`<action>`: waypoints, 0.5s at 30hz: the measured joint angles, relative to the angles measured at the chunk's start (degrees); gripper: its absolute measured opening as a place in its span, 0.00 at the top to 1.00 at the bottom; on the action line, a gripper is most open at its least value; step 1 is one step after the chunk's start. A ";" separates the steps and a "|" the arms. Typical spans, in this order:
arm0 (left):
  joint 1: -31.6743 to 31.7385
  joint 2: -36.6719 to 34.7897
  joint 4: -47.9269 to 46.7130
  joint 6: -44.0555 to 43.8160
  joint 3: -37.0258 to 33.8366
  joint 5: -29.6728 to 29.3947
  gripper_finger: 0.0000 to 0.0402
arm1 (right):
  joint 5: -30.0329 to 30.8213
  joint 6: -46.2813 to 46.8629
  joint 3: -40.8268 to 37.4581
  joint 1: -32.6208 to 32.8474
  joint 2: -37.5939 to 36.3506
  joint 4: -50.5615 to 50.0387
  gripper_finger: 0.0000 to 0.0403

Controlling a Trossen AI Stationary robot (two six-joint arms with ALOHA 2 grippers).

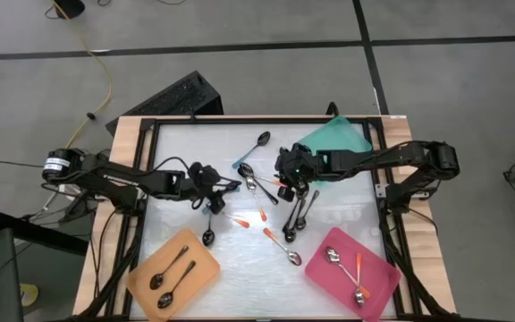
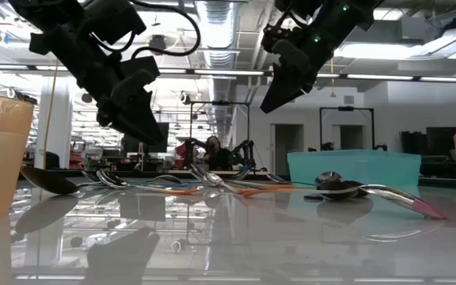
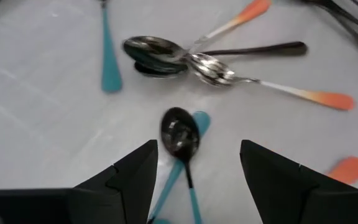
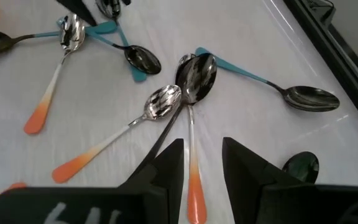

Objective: Sort silverware by color (type)
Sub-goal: Put the blue spoon into the blue bin

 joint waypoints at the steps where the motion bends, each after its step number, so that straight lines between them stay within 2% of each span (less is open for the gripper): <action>1: -0.26 0.00 -0.39 -0.52 0.02 -1.01 0.47 | 0.00 -0.02 0.00 0.00 0.00 -0.01 0.71; 4: -0.69 1.01 -1.06 -0.91 0.02 -3.00 0.47 | 0.00 -0.02 0.00 0.02 0.00 0.00 0.71; 15: -1.42 6.90 0.43 -2.89 0.00 -2.75 0.47 | 0.00 -0.04 0.00 0.02 0.00 0.38 0.71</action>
